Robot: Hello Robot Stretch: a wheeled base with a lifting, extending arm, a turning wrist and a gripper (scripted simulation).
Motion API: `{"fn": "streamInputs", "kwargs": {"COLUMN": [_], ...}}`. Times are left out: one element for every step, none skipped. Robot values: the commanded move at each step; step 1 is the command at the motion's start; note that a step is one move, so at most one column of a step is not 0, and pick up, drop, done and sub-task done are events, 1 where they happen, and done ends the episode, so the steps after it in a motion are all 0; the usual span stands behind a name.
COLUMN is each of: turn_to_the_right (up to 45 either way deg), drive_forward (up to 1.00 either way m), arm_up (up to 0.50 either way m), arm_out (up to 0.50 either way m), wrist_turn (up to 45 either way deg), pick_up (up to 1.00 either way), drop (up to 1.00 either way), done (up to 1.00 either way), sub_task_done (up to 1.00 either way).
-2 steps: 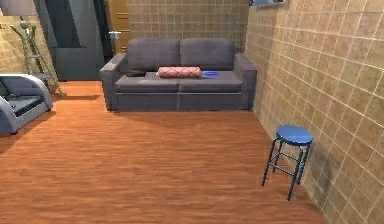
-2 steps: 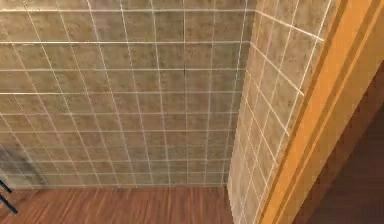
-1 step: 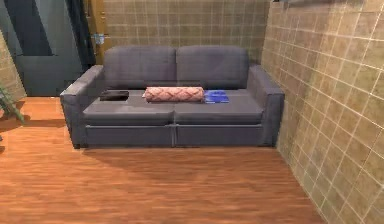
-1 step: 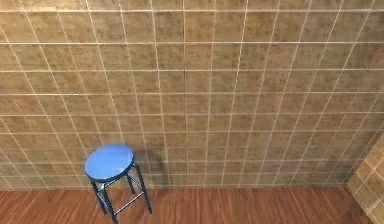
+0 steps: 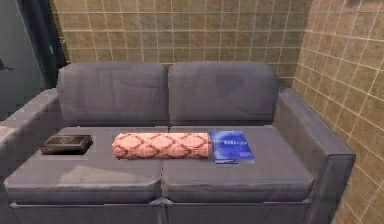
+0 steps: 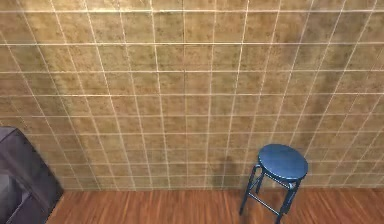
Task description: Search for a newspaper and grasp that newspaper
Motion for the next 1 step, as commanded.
{"fn": "streamInputs", "kwargs": {"turn_to_the_right": [-6.0], "drive_forward": [0.00], "arm_up": [0.00], "arm_out": [0.00], "wrist_turn": [0.0], "pick_up": [0.00], "drop": [0.00], "done": [0.00], "sub_task_done": [0.00]}}
